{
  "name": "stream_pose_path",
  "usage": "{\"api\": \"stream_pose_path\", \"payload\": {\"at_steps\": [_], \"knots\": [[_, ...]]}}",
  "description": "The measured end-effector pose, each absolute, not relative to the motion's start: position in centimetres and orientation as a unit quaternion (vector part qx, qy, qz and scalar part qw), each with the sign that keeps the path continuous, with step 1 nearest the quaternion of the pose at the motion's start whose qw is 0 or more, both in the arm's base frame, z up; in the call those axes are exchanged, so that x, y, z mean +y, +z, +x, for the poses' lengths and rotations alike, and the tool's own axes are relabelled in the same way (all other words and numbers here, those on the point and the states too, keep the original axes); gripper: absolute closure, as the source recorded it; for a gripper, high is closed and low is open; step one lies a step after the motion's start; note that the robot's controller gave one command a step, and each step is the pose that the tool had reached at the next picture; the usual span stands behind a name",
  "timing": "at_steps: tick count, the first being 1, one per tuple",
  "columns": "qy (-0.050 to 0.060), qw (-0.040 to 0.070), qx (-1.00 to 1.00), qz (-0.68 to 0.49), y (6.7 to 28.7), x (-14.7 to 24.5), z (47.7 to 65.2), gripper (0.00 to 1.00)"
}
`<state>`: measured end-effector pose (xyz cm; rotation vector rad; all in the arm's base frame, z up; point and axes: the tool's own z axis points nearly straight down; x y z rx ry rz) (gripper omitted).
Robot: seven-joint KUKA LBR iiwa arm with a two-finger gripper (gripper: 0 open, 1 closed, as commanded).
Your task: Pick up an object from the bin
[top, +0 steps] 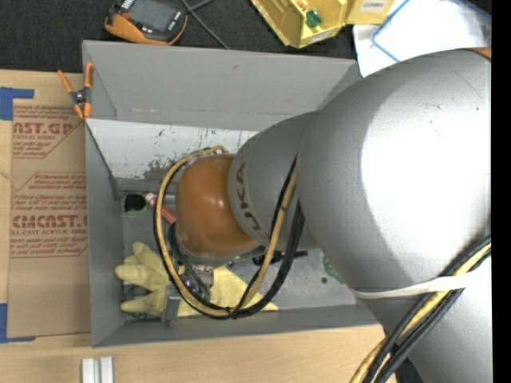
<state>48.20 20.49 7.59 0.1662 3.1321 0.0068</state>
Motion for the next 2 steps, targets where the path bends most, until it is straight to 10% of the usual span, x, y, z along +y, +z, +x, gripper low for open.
{"api": "stream_pose_path", "payload": {"at_steps": [2], "knots": [[0.003, 0.002, 0.992, 0.126, 7.0, 22.0, 50.7, 0.0]]}}
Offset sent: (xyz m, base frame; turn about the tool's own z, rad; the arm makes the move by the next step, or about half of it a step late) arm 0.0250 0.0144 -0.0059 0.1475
